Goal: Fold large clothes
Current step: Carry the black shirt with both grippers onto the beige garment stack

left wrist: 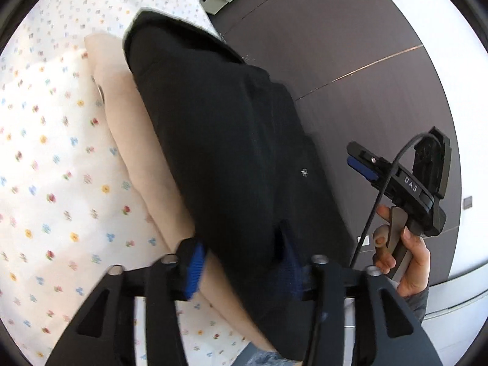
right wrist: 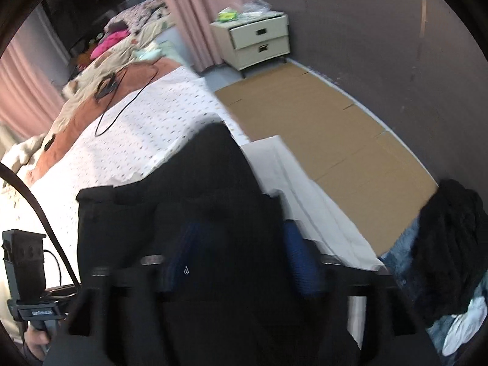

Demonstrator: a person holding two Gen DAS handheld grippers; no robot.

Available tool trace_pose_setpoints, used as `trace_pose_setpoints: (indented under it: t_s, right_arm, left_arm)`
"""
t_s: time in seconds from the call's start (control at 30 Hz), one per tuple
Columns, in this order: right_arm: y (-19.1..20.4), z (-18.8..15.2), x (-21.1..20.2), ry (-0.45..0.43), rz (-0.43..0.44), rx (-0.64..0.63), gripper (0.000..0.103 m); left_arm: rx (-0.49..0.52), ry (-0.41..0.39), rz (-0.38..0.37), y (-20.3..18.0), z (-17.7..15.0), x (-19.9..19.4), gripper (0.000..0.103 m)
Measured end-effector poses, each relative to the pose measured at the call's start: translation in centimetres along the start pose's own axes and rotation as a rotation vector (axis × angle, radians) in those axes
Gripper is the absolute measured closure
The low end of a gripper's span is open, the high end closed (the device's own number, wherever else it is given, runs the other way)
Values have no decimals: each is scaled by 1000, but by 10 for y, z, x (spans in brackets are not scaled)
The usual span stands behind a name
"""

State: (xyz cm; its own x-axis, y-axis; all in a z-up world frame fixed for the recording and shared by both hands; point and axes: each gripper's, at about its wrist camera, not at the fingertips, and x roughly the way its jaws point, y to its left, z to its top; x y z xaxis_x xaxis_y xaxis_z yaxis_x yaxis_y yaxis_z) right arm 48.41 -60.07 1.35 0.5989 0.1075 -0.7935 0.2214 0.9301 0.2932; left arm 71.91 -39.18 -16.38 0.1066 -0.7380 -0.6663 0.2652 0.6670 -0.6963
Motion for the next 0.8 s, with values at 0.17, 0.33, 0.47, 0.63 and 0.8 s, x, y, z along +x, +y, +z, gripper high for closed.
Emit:
trace_pose_setpoints:
  t_s: [0.17,0.33,0.47,0.63,0.8]
  right_arm:
    - [2,-34,-47,-49,-13,51,32]
    - [-30,-93,-81,-49,-20,188,32]
    - [-51,-124,-98,-58,-21,282,32]
    - [-70,-155,-99,-61,9,425,32]
    - [-84,-160,-84,-41,56,541,32]
  left_arm:
    - [-3,-100,44,9,19,-35,23]
    - [34,-108,67,9,36,-41,23]
    - [59,-106,73,0,37,-43,23]
    - [77,-108,100,-2,35,-35,27]
    - [79,-97,111,7,51,-14,49]
